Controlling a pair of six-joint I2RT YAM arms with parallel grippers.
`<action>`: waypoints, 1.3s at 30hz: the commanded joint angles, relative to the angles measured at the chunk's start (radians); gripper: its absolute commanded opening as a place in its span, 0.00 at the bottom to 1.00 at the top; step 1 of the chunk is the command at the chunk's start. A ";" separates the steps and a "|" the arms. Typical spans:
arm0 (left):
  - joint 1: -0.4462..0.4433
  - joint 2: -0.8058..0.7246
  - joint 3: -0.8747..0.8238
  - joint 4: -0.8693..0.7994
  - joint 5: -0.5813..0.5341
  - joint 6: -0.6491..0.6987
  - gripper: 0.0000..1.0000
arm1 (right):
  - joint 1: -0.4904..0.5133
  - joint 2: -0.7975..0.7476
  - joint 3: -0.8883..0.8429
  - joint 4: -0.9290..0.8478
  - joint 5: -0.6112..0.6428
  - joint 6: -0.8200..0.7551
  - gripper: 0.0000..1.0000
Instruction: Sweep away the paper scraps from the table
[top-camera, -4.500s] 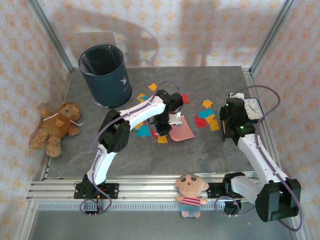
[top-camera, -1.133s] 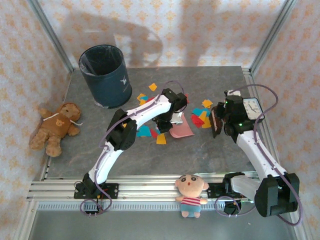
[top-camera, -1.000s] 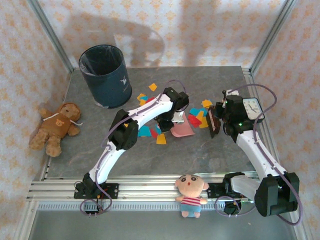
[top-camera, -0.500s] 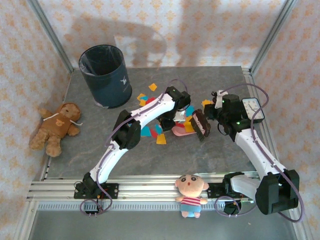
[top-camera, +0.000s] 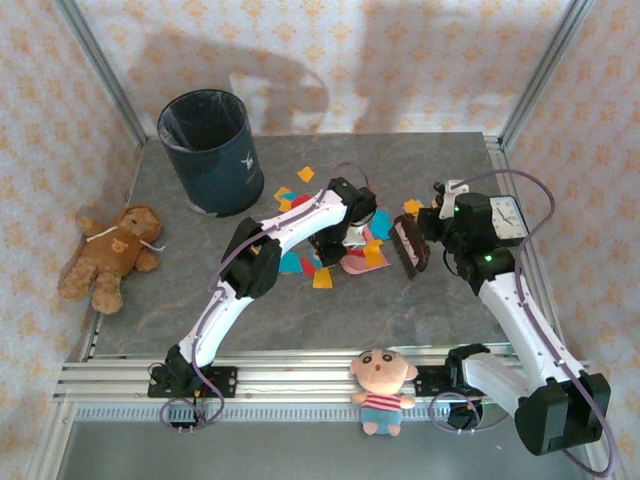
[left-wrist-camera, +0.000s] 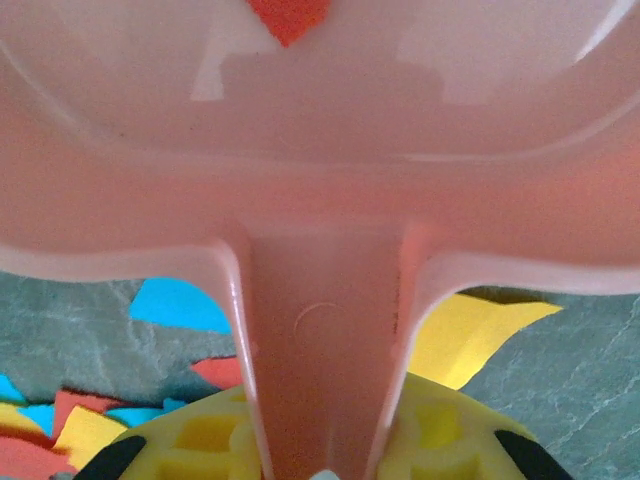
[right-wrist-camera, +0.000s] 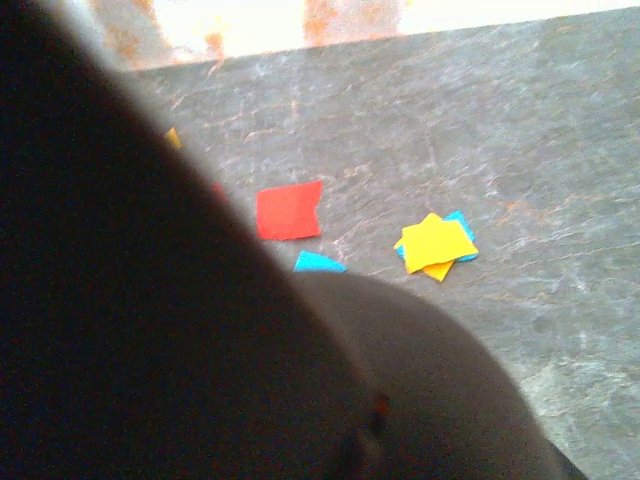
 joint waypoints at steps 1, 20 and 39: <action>0.023 -0.067 -0.032 -0.011 -0.027 -0.035 0.00 | 0.004 -0.018 0.021 0.110 0.125 0.017 0.00; 0.047 -0.053 -0.032 0.017 0.012 -0.045 0.00 | 0.004 0.411 0.245 0.258 0.064 -0.128 0.00; 0.047 -0.010 -0.001 0.036 0.036 -0.051 0.00 | 0.033 0.480 0.274 0.126 -0.073 -0.113 0.00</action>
